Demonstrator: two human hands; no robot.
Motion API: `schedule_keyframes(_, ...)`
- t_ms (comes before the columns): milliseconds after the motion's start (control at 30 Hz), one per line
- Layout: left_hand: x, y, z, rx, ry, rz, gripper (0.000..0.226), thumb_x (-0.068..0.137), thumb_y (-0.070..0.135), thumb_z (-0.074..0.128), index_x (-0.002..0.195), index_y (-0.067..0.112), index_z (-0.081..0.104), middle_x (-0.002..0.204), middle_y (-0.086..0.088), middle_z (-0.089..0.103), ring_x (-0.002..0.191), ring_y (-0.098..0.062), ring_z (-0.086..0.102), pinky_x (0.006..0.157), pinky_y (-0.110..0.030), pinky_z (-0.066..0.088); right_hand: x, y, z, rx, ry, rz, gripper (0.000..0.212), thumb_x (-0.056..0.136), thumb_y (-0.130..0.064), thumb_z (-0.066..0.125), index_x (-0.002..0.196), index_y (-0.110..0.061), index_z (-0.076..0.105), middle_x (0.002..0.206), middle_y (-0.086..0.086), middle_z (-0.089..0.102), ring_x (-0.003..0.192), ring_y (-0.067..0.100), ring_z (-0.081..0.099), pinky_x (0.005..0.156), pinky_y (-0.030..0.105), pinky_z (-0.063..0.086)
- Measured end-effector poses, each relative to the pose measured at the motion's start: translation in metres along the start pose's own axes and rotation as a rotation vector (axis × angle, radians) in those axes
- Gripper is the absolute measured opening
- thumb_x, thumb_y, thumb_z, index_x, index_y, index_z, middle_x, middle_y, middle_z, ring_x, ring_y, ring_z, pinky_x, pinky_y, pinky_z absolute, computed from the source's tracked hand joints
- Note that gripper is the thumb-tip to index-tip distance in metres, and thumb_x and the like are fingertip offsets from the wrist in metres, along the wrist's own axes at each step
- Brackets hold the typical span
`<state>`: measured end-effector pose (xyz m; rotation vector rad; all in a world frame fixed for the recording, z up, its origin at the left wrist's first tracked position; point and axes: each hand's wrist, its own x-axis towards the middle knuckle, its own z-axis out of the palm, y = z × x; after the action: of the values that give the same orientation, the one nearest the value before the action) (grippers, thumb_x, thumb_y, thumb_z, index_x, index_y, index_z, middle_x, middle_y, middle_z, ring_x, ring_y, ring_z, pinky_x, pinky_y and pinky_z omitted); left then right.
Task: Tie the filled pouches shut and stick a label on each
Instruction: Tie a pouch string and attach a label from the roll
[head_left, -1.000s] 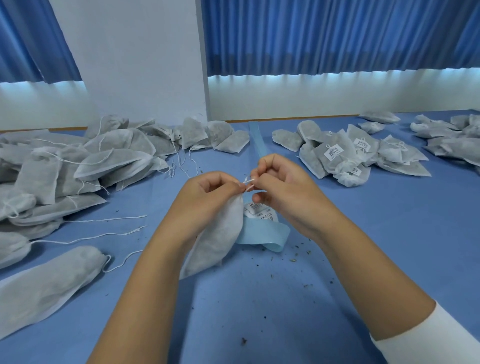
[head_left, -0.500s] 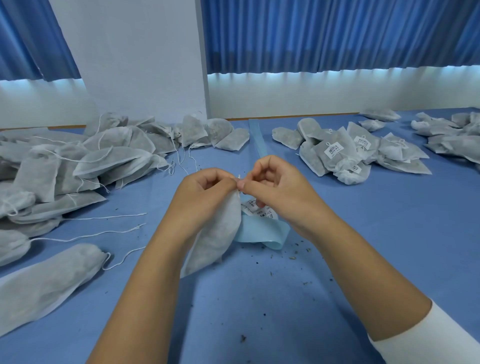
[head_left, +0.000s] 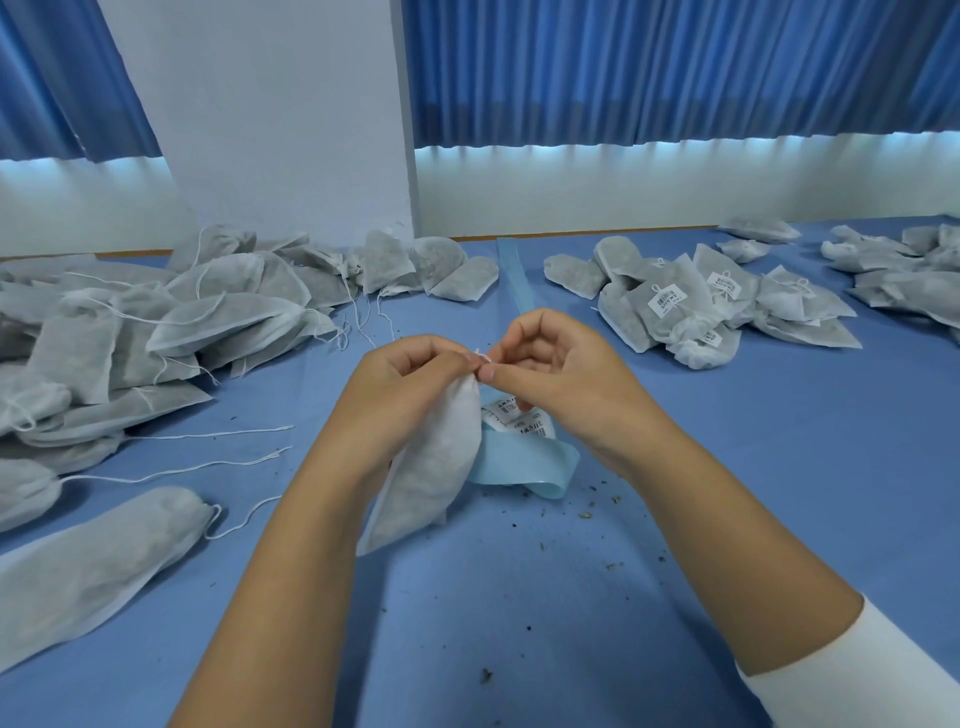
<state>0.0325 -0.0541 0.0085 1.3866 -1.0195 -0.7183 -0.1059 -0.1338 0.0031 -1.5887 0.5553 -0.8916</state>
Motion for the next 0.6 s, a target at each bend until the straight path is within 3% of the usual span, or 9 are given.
schedule_keyframes(233, 0.0018, -0.0031, 0.0007, 0.083, 0.052, -0.003, 0.017, 0.088, 0.015, 0.066, 0.073, 0.015, 0.075, 0.072, 0.011, 0.071, 0.066, 0.008, 0.059, 0.061, -0.002, 0.041, 0.0002, -0.0022, 0.0007, 0.071, -0.015, -0.036, 0.022, 0.087, 0.006, 0.064, 0.082, -0.012, 0.054, 0.073, -0.004, 0.061, 0.069, 0.01, 0.059, 0.062, 0.018, 0.049)
schedule_keyframes(367, 0.0037, -0.0047, 0.0016, 0.182, 0.085, 0.012, 0.015, 0.088, 0.016, 0.066, 0.077, 0.011, 0.075, 0.073, 0.008, 0.071, 0.063, 0.007, 0.057, 0.057, -0.003, 0.04, -0.0003, -0.0005, 0.0011, -0.142, 0.046, -0.085, 0.025, 0.083, 0.007, 0.064, 0.081, -0.017, 0.057, 0.084, 0.004, 0.063, 0.069, 0.012, 0.056, 0.062, 0.028, 0.043)
schedule_keyframes(467, 0.0027, -0.004, 0.0022, 0.201, 0.069, 0.017, 0.014, 0.087, 0.015, 0.065, 0.078, 0.01, 0.075, 0.084, 0.0, 0.074, 0.067, 0.003, 0.059, 0.06, -0.005, 0.041, -0.0002, 0.0006, 0.0028, -0.268, 0.079, -0.12, 0.027, 0.079, 0.006, 0.059, 0.079, -0.021, 0.059, 0.097, 0.006, 0.071, 0.066, 0.008, 0.055, 0.058, 0.021, 0.041)
schedule_keyframes(600, 0.0015, -0.0029, 0.0026, 0.215, 0.049, 0.016, 0.015, 0.088, 0.014, 0.064, 0.078, 0.011, 0.075, 0.087, -0.005, 0.074, 0.071, 0.0, 0.059, 0.061, -0.006, 0.041, 0.0008, 0.0026, 0.0039, -0.285, 0.062, -0.13, 0.026, 0.08, 0.004, 0.063, 0.078, -0.021, 0.058, 0.079, -0.001, 0.067, 0.065, 0.005, 0.055, 0.062, 0.015, 0.042)
